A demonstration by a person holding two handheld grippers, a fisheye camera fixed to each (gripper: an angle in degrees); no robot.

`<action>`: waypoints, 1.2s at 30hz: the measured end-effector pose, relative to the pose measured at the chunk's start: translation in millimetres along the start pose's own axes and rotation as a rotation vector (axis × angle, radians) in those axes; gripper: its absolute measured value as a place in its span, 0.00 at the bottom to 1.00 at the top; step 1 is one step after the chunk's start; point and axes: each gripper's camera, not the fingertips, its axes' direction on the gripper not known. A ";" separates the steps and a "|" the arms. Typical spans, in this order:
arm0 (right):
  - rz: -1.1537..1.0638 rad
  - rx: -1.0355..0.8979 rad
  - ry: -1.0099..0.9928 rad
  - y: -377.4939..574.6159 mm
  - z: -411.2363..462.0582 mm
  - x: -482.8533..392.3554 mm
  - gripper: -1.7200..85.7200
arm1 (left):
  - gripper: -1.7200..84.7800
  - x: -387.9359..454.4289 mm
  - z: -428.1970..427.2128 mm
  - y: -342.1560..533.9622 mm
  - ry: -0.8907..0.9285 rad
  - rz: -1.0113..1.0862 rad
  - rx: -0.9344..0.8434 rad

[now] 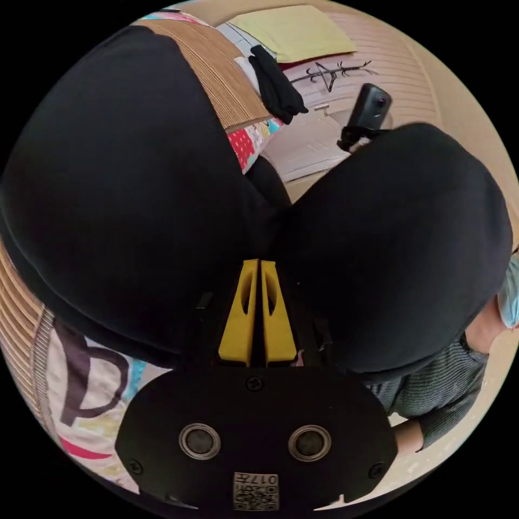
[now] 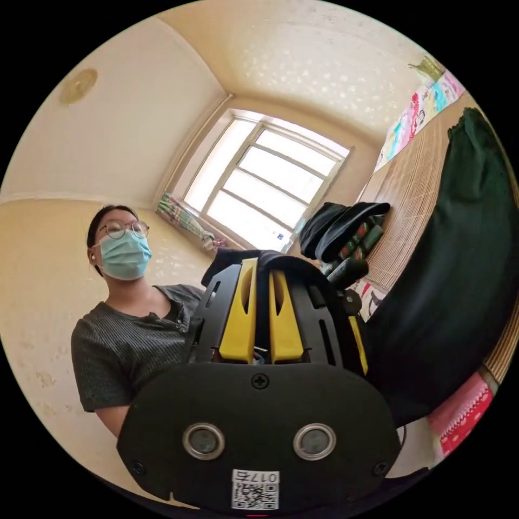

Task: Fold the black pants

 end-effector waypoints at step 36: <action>0.162 0.136 1.017 -36.5 81.1 82.7 0.08 | 0.07 55.8 -136.9 -1.5 -0.333 -0.066 0.618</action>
